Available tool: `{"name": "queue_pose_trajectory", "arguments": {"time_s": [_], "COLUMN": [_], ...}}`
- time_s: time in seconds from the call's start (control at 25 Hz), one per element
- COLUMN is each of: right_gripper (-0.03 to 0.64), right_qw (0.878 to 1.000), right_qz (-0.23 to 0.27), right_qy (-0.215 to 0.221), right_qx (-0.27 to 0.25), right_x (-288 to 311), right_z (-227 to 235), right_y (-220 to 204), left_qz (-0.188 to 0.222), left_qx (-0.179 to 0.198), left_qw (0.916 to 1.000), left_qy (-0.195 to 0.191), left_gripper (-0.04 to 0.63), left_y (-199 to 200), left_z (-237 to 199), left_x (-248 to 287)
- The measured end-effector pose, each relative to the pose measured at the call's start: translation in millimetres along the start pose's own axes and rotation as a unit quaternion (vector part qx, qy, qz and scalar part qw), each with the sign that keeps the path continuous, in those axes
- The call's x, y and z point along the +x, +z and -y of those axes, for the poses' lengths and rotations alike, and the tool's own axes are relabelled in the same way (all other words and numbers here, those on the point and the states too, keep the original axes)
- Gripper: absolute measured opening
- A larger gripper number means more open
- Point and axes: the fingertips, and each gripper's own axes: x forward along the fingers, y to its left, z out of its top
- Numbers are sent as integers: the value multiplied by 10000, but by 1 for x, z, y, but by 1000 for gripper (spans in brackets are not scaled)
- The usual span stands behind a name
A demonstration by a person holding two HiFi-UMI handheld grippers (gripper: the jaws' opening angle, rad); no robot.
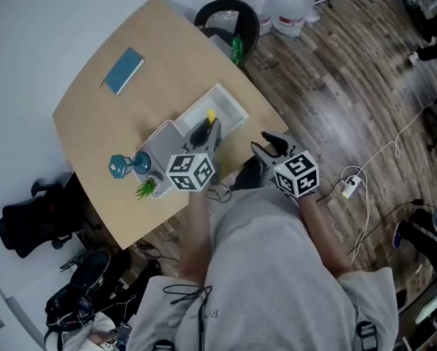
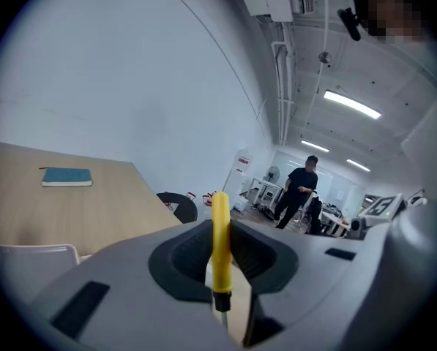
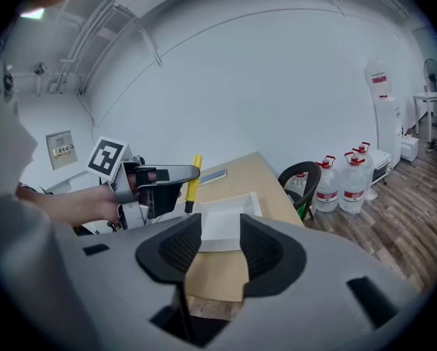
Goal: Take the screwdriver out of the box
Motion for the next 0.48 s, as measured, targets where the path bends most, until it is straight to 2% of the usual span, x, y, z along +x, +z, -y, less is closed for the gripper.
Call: {"name": "queue_pose_trajectory", "arguments": {"time_s": [0.48], "right_gripper": [147], "right_qw": [9997], "right_qz": [125], "right_qy": [-65], "right_qx": [186], "right_x": [-27], "right_z": [-16], "right_y": [-20], "left_qz": [-13], "left_qx": [-44], "left_qw": [9999], "left_qy": [-118], "left_gripper": [68], "left_y": [-27], "left_z": [37], "left_x": [-33]}}
